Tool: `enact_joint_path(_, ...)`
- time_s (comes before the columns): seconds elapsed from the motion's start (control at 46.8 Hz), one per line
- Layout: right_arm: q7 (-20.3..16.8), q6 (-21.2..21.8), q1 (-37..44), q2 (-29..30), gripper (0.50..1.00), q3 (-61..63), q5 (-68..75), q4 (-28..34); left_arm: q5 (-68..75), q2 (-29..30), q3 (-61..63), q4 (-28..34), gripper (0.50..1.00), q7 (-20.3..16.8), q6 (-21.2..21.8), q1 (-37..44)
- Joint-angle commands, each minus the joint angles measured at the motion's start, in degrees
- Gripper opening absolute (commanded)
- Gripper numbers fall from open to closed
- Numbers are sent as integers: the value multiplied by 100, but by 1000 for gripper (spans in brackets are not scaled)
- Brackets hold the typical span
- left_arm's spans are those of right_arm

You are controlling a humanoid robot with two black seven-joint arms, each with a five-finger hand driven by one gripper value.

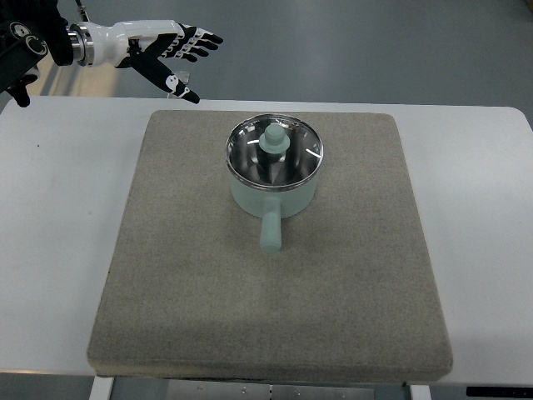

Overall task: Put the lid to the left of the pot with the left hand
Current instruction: 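Lower the left hand over the glass lid, fingers spread around the knob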

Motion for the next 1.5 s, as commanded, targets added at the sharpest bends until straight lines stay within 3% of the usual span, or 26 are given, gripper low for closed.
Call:
enact_joint_path(0.0,1,0,0,0,921,0,0,0,421,5,71,-344,994,-20,0,-11)
enact_joint_path(0.128,1,0,0,0,921,0,0,0,1186,22,79,-898,994,-29,247,-37)
enact_joint_path(0.32,1,0,0,0,921,0,0,0,1758,13,88,-1206,994,-29,292,-353)
enact_joint_path(0.555,1,0,0,0,921,0,0,0,2145,40,904,-1742,994,-20,283,-1249)
enact_joint_path(0.854,1,0,0,0,921,0,0,0,2189,-329,1178,-1716,986,-3,344,-1399)
enact_joint_path(1.068,1,0,0,0,921,0,0,0,2558,-848,1240,-1558,986,24,854,-1382)
enact_joint_path(1.303,1,0,0,0,921,0,0,0,2655,-1015,1292,-1558,973,24,915,-1382)
enact_joint_path(1.474,1,0,0,0,921,0,0,0,2953,-1076,1301,-1540,966,24,1206,-1329)
